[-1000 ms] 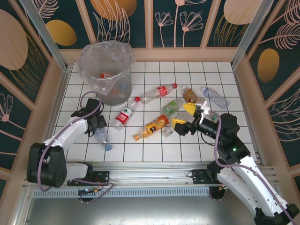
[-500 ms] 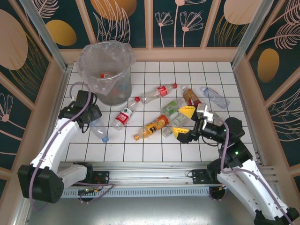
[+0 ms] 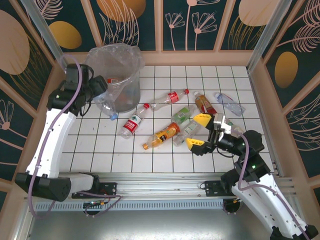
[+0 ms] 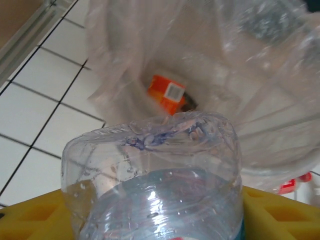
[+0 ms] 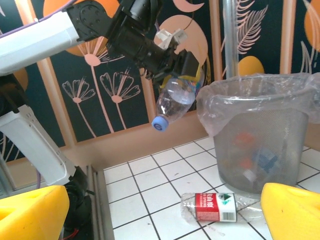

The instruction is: Put the plastic bottles in the bin

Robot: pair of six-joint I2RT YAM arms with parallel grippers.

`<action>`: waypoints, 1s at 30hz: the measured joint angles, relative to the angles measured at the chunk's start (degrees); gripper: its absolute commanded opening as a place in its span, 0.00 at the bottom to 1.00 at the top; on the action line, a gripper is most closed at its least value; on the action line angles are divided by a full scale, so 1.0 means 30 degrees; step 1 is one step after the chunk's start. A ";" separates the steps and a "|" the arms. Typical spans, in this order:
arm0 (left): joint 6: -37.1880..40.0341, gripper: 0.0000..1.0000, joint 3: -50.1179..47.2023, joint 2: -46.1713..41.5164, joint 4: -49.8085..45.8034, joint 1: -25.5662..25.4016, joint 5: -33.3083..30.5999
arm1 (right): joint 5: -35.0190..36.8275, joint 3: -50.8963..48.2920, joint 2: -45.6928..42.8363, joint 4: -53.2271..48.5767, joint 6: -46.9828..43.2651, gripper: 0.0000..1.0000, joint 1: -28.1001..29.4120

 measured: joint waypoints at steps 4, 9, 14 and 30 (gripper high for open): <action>0.0087 0.66 0.2871 0.1778 0.0058 0.0000 0.0801 | 0.1166 -0.0160 -0.0634 0.0117 -0.0080 0.99 -0.0007; 0.0087 0.68 0.6186 0.3971 0.0474 0.0000 0.1392 | 0.2484 -0.0168 -0.1144 0.0138 -0.0204 0.99 -0.0022; 0.0087 0.67 0.9471 0.6455 0.0903 0.0000 0.1654 | 0.3220 -0.0168 -0.1158 0.0138 -0.0437 0.99 -0.0022; 0.2280 0.68 1.3792 1.1693 0.3985 0.0007 -0.0867 | 0.4248 -0.0168 -0.1158 0.0102 -0.0488 0.99 -0.0022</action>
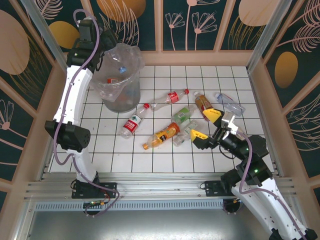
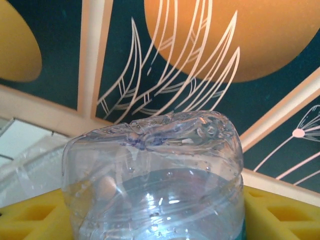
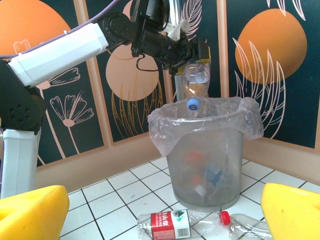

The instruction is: Put the plastic bottles in the bin

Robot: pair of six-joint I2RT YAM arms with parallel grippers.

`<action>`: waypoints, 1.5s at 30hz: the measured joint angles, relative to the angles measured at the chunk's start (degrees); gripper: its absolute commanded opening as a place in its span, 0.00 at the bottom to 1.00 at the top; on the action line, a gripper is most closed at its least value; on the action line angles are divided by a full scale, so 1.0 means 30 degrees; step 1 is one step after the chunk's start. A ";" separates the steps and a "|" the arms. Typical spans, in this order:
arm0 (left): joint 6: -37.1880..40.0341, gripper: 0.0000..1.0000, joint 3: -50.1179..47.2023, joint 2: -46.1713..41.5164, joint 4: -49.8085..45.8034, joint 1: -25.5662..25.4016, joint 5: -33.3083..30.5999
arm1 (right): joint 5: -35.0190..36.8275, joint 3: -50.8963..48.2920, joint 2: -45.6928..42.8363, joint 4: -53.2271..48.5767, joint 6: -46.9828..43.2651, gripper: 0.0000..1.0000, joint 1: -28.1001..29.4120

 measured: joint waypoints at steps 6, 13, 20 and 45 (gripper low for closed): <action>0.2492 0.68 -0.1421 -0.0328 0.2259 0.0015 0.0007 | 0.0189 0.0000 0.0000 0.0000 -0.0007 0.99 0.0000; 0.5253 0.69 -0.4065 -0.0488 0.3985 0.0015 0.1909 | 0.0197 0.0000 0.0000 0.0000 -0.0007 0.99 0.0000; 0.7198 0.69 -0.5195 -0.0481 0.4707 0.0015 0.3942 | 0.0197 0.0000 0.0007 0.0000 -0.0015 0.99 0.0000; 0.9100 0.80 -0.9872 0.0583 0.5501 -0.0816 0.5945 | 0.0189 0.0000 0.0393 -0.0022 -0.0007 0.99 0.0000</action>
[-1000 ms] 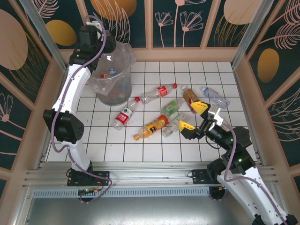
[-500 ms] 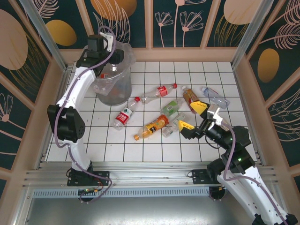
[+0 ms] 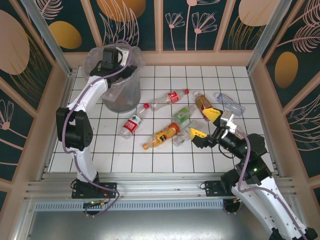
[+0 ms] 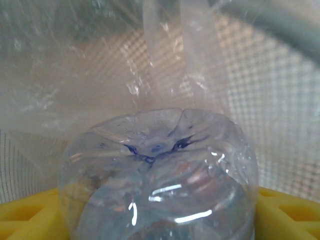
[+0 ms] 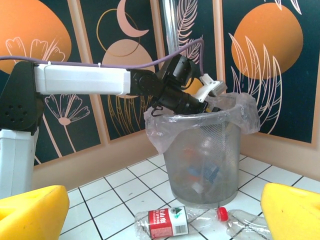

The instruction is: Put the plastic bottles in the bin

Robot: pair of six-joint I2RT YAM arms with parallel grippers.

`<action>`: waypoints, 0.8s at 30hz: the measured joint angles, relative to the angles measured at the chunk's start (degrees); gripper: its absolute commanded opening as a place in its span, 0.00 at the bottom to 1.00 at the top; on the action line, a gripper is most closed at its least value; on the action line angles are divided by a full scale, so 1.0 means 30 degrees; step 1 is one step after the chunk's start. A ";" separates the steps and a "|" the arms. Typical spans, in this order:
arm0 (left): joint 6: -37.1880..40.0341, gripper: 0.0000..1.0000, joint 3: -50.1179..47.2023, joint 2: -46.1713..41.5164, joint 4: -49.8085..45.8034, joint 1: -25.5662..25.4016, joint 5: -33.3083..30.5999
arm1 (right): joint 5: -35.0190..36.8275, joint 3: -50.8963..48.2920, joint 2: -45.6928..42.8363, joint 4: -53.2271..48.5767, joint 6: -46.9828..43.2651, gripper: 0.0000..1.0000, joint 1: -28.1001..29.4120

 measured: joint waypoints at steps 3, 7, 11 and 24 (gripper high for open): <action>0.0000 0.83 -0.0401 -0.0051 0.0029 0.0000 -0.0073 | -0.0015 0.0000 0.0284 -0.0007 0.0000 0.99 0.0000; 0.0000 0.88 -0.0546 -0.0270 0.0007 0.0000 -0.0226 | -0.0022 0.0007 0.0889 -0.0226 0.0015 0.99 0.0000; -0.0153 0.90 -0.0561 -0.0911 -0.0007 0.0000 -0.0525 | -0.0015 0.0007 0.1151 -0.0627 0.0015 0.99 0.0000; -0.1406 0.96 -0.0823 -0.4350 -0.0160 0.0000 -0.1297 | -0.0007 0.0109 0.1151 -0.1086 0.0073 0.99 0.0000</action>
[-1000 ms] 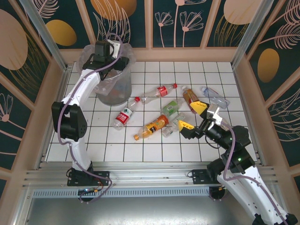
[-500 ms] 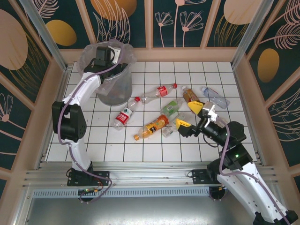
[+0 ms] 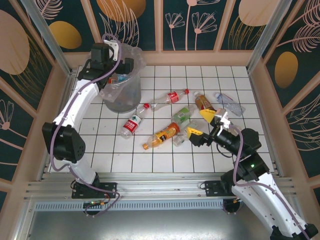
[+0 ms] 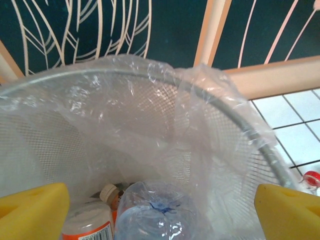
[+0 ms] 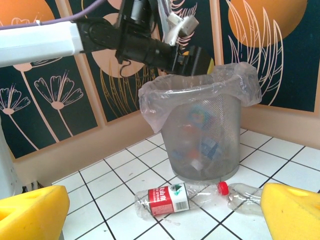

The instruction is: Put the plastic bottles in the bin

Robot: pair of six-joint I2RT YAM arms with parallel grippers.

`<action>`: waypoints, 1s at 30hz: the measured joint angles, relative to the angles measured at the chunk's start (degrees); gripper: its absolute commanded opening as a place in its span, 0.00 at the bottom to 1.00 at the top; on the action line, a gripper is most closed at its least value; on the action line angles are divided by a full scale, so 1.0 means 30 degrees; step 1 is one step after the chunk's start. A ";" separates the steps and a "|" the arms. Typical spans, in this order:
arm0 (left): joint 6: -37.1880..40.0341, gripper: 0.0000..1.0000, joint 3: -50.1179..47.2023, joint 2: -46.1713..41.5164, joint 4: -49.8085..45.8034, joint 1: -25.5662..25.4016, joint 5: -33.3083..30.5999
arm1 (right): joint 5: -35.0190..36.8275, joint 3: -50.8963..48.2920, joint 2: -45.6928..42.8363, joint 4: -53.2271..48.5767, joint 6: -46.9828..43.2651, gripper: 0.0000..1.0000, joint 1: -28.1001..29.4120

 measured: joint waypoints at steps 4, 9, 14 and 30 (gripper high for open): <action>-0.0495 0.96 -0.0372 -0.1508 -0.0102 -0.0036 0.0379 | 0.0138 0.0328 0.0022 -0.0364 0.0007 0.99 0.0000; -0.0845 0.98 -0.1537 -0.3534 -0.0510 -0.0721 0.0685 | 0.0605 0.1035 0.0401 -0.1348 0.0255 0.99 0.0000; -0.0845 0.98 -0.2761 -0.4736 -0.1217 -0.2776 0.0721 | 0.1676 0.1450 0.0554 -0.2696 0.0969 0.99 0.0000; -0.2142 0.99 -0.6076 -0.4918 -0.1566 -0.9216 0.2368 | 0.8291 0.4911 0.0539 -1.1351 0.5013 0.99 0.0000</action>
